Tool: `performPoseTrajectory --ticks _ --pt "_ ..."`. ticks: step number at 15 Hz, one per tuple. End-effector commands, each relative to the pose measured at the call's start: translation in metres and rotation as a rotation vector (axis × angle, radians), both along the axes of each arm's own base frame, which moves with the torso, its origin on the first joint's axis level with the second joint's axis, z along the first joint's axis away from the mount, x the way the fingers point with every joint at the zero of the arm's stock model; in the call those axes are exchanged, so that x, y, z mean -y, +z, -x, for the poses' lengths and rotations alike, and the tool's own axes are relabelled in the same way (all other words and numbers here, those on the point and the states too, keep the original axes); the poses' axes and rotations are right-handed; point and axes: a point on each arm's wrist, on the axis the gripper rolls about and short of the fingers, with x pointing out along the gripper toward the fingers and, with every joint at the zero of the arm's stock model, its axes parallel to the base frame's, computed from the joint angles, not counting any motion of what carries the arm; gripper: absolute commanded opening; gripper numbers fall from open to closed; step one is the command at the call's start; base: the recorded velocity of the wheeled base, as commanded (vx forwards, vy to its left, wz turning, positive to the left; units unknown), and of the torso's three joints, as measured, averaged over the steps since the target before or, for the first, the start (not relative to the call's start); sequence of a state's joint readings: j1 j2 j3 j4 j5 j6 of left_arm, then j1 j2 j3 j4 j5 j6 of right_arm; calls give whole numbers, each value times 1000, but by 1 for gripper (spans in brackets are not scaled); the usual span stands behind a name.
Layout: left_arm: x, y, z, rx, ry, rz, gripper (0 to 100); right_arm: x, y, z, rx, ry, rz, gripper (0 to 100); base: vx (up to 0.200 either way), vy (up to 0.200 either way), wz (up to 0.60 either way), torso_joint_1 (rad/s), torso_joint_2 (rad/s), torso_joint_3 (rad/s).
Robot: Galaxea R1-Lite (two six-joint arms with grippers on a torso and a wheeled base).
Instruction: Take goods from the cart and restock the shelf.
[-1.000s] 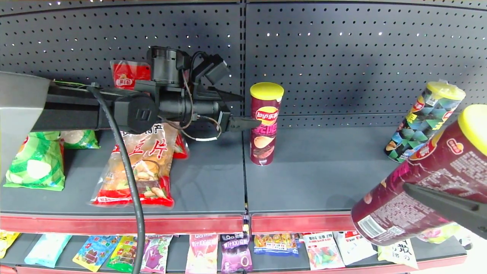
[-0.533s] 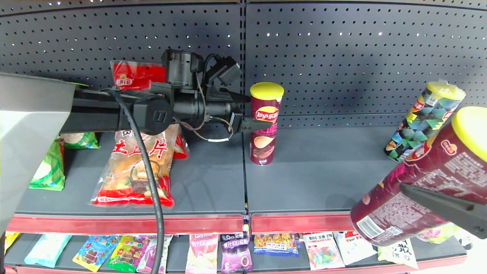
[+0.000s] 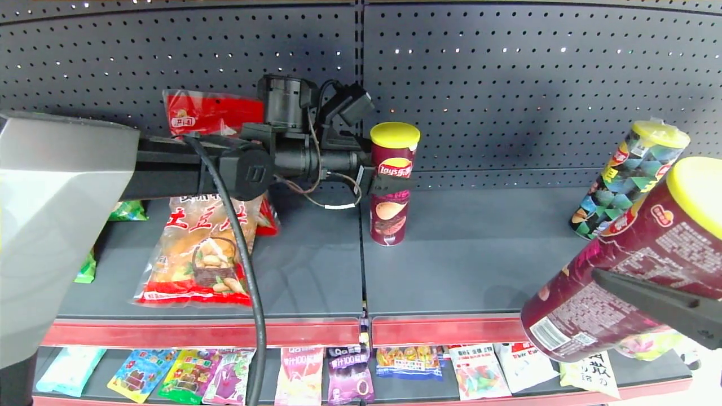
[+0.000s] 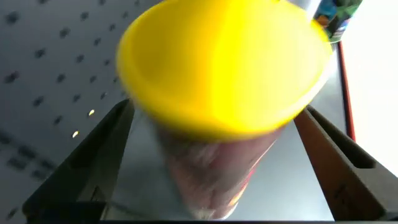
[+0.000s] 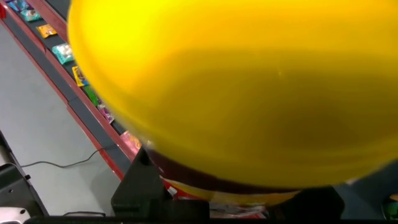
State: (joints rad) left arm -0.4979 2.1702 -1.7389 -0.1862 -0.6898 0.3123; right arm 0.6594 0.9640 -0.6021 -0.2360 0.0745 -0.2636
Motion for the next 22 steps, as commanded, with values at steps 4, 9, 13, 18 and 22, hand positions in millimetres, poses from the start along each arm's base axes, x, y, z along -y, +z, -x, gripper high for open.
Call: performPoseTrajectory --ticks 4,9,13,18,22 --pt "10 1 -1 -3 -14 16 0 -1 -1 -2 -8 -6 2 0 0 0 0 0 0 0" --pt "10 5 5 -1 -22 16 0 -1 0 -3 -12 -6 -2 0 0 0 0 0 0 0" --pt "3 26 37 -50 -36 42 0 -3 -1 -4 -17 -5 1 0 0 0 0 0 0 0" --pt "-10 17 77 -89 -53 38 0 -7 0 -10 -26 -2 6 0 0 0 0 0 0 0" --pt "-18 3 101 -99 -69 31 0 -7 -1 -11 -28 -2 10 0 0 0 0 0 0 0"
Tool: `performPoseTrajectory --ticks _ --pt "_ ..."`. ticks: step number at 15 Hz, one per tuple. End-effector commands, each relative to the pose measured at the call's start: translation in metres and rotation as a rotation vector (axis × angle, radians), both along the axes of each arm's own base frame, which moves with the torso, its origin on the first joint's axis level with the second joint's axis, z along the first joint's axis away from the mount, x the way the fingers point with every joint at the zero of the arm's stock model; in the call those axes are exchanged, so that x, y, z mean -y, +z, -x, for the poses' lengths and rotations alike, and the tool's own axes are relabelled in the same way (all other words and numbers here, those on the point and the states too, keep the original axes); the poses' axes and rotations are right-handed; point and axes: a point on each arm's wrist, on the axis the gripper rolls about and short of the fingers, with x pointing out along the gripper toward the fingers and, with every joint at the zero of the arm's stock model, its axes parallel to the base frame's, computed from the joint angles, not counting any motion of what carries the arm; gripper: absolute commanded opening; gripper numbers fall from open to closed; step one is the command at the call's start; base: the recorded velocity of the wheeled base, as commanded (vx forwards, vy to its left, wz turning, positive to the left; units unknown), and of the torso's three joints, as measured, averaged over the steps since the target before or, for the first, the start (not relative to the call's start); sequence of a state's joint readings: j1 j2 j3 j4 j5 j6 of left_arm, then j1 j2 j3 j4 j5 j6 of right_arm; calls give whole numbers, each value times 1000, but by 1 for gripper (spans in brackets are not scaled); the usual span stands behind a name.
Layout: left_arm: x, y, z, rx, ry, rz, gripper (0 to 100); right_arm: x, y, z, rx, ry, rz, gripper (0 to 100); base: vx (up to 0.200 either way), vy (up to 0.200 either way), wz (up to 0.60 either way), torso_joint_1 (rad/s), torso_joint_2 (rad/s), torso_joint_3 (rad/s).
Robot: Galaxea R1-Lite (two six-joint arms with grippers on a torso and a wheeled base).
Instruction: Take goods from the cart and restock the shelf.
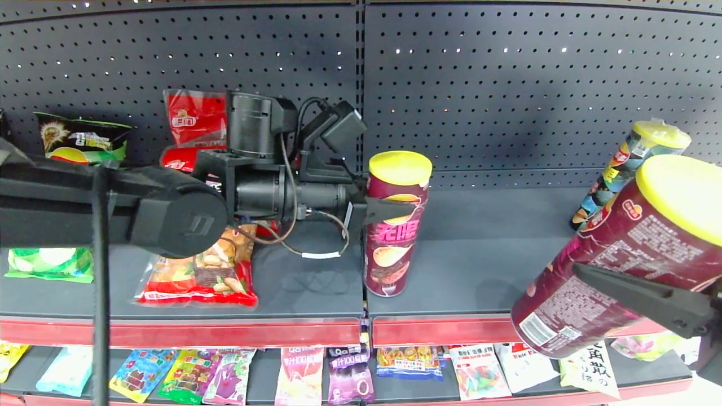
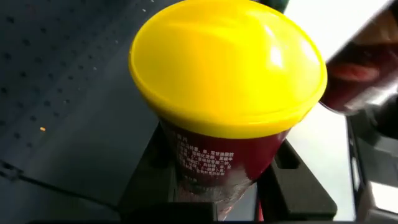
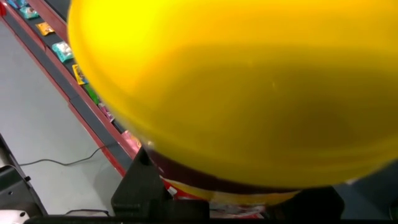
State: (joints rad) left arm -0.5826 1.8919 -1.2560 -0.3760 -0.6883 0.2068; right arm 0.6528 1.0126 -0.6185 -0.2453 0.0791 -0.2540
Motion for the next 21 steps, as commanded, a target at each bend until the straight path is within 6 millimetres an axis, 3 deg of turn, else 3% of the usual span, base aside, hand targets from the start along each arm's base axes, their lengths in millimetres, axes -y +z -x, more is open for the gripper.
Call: performPoseTrajectory --ticks 1,8,21 --pt "-7 3 17 14 -1 6 0 -1 -1 -1 -5 1 4 0 0 0 0 0 0 0" --pt "8 -3 25 8 46 59 0 -1 0 -1 -3 0 3 0 0 0 0 0 0 0" --pt "9 -17 36 6 50 45 0 0 -1 0 -3 0 3 0 0 0 0 0 0 0"
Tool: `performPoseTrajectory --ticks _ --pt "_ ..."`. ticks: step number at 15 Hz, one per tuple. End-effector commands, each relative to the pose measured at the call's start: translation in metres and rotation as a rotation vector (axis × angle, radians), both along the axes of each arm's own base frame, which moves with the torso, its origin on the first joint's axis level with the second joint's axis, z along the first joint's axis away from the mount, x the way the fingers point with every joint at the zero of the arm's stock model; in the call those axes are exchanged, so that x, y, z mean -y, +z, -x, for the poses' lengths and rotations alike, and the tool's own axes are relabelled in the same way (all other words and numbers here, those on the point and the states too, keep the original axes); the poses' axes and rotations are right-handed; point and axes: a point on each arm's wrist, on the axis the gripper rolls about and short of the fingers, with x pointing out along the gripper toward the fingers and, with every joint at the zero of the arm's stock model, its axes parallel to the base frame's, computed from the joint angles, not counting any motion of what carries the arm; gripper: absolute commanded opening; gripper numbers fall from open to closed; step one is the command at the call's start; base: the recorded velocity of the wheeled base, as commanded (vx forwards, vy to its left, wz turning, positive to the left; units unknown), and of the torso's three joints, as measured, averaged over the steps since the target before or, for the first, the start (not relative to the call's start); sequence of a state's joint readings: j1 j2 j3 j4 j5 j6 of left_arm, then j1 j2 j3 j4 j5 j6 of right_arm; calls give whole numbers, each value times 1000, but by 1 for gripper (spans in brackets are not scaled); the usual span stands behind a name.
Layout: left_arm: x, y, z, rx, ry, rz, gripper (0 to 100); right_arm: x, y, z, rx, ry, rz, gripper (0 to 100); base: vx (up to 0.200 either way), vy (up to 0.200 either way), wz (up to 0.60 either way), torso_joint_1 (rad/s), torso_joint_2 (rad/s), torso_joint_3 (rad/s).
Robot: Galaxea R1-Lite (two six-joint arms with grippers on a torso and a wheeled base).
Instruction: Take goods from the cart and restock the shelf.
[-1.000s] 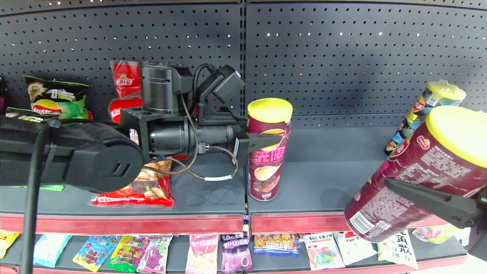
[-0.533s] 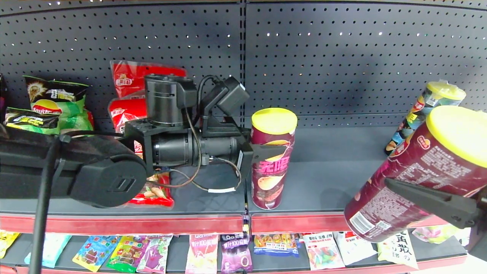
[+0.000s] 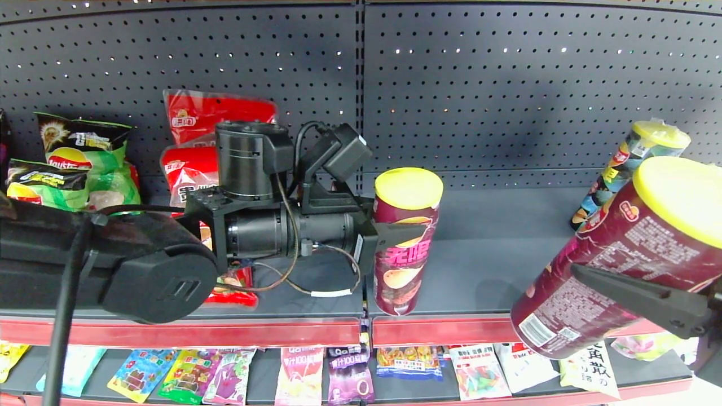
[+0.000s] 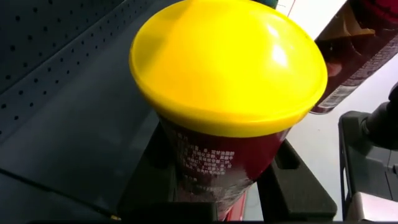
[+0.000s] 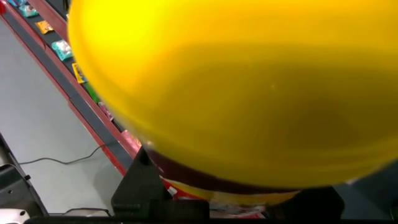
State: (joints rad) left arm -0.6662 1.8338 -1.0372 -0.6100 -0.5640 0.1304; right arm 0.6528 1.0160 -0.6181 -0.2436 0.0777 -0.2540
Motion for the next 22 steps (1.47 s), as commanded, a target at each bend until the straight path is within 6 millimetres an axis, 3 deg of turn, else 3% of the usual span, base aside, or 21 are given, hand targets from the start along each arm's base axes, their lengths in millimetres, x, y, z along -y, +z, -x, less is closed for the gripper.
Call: performPoseTrajectory --ticks 1,3,4,7,11,13,17,22 --pt "0 0 1 1 -2 1 0 0 0 0 0 0 1 0 0 0 0 0 0 0" --pt "0 -1 0 2 18 -2 0 0 0 0 -1 0 0 0 0 0 0 0 0 0" --pt "0 0 0 8 19 7 100 0 0 0 0 1 1 0 0 0 0 0 0 0" --pt "-1 -2 1 2 15 8 100 -3 1 -4 -5 1 2 0 0 0 0 0 0 0" --pt "-10 -7 9 18 21 19 100 -19 10 -25 -41 -3 -10 0 0 0 0 0 0 0" --pt "-21 -14 20 16 31 17 100 -31 16 -43 -66 -18 -25 0 0 0 0 0 0 0" --pt "-65 -24 48 -18 96 -9 100 -46 15 -85 -105 -73 0 0 0 0 0 0 0 0" --pt "-88 -32 77 -43 128 -32 100 -50 -1 -123 -111 -118 -3 0 0 0 0 0 0 0"
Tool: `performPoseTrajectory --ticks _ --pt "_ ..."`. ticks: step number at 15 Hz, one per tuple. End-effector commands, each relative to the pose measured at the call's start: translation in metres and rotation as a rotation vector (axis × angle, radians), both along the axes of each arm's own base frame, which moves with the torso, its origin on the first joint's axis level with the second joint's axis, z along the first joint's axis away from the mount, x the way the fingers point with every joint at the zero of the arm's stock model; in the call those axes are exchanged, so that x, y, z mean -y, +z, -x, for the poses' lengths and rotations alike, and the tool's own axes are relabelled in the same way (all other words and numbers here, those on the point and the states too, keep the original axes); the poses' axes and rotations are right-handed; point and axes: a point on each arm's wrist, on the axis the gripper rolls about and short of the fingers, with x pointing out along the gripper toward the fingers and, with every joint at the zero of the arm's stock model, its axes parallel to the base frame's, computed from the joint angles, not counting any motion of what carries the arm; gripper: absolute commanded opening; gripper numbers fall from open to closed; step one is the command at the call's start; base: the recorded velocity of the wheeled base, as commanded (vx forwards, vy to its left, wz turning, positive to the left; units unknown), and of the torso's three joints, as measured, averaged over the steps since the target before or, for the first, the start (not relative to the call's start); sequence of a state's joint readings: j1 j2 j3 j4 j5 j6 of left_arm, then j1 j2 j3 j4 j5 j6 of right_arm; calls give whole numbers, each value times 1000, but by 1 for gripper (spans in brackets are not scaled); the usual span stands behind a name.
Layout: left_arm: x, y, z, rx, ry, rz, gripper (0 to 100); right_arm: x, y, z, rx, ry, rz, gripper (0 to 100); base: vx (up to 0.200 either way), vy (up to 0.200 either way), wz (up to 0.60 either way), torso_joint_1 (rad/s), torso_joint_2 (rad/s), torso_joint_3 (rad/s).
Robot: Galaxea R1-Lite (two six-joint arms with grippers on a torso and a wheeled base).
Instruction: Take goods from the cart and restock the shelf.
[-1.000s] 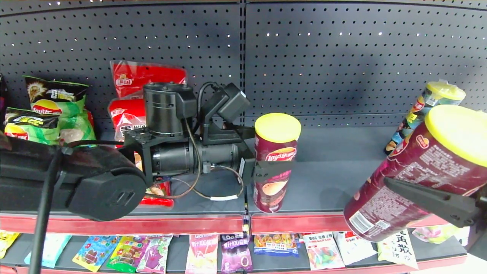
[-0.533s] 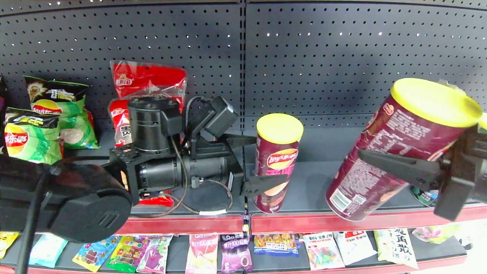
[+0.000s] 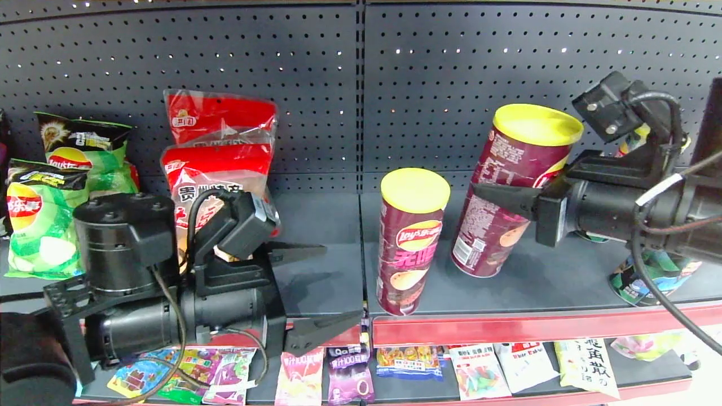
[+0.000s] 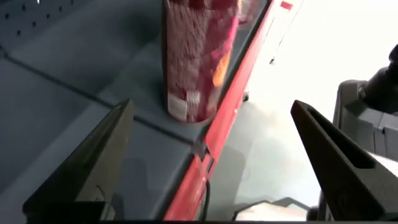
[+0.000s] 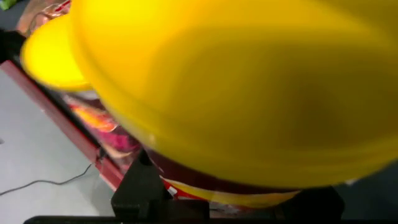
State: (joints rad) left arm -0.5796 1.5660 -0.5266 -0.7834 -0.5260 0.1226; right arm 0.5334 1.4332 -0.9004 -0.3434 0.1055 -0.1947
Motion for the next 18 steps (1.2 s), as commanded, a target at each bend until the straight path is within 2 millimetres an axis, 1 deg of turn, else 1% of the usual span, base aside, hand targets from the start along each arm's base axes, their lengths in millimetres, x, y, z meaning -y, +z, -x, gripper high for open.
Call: performPoseTrajectory --ticks 1,4,7,8,10,11,13,14,16,18 --pt "-10 4 14 18 16 8 100 -8 -18 -28 -32 -24 14 0 0 0 0 0 0 0" --pt "-16 7 21 35 58 10 100 -19 -23 -51 -33 -5 7 0 0 0 0 0 0 0" --pt "-24 8 34 19 95 26 100 -33 -25 -85 -5 -18 -9 0 0 0 0 0 0 0" --pt "-28 10 38 28 105 33 100 -39 -24 -97 11 -17 -18 0 0 0 0 0 0 0" --pt "-33 14 45 28 138 55 100 -49 -22 -112 30 -4 -31 0 0 0 0 0 0 0" --pt "-35 16 48 27 155 66 100 -53 -22 -117 32 17 -36 0 0 0 0 0 0 0" --pt "-38 14 52 28 166 66 100 -58 -29 -124 18 31 -30 0 0 0 0 0 0 0" --pt "-38 14 52 28 166 66 100 -58 -29 -124 18 31 -30 0 0 0 0 0 0 0" --pt "-40 12 54 24 172 61 100 -66 -42 -133 -8 40 -17 0 0 0 0 0 0 0" --pt "-39 12 53 20 172 59 100 -70 -44 -141 -4 40 -19 0 0 0 0 0 0 0"
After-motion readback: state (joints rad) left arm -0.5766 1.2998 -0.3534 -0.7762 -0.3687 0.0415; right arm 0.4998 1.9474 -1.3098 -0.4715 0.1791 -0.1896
